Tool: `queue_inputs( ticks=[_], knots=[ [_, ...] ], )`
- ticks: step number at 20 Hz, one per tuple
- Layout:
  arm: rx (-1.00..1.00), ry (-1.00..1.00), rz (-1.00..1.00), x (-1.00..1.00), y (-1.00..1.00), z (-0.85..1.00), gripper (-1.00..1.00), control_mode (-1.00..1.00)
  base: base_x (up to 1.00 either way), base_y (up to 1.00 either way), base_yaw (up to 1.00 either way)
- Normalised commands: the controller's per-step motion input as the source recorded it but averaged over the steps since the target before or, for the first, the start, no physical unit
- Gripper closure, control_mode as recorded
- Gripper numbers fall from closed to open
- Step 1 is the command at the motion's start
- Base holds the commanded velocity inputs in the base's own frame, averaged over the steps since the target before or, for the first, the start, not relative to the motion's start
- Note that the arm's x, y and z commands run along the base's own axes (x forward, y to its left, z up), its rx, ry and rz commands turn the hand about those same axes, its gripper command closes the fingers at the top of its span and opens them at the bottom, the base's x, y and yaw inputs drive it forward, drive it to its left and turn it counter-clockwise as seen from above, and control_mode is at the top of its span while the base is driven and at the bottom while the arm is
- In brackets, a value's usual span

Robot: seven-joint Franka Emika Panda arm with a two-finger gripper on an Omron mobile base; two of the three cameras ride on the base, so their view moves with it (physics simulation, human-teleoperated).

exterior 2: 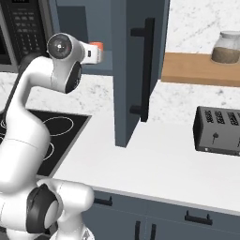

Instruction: Gather all objects into one cabinet and sort the glasses and bowls to opposite sides.

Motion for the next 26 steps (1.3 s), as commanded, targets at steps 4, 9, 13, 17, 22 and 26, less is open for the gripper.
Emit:
queue_inputs(
  ticks=[4, 9, 13, 17, 22, 26],
  knots=[
    [0.00, 0.00, -0.04, 0.39, -0.04, 0.00, -1.00, -1.00, 0.00, 0.00, 0.00],
    [0.00, 0.00, -0.03, 0.29, -0.05, 0.00, -1.00, -1.00, 0.00, 0.00, 0.00],
    [0.00, 0.00, -0.01, 0.22, 0.00, 0.00, -1.00, -1.00, 0.00, 0.00, 0.00],
    [-0.01, 0.01, 0.00, 0.17, 0.00, -0.11, -1.00, -1.00, 0.00, 0.00, 0.00],
    [0.00, 0.00, 0.00, 0.31, 0.00, -0.10, -1.00, -1.00, 0.00, 0.00, 0.00],
    [0.00, 0.00, 0.00, 0.44, 0.00, -0.02, -1.00, -1.00, 0.00, 0.00, 0.00]
  ],
)
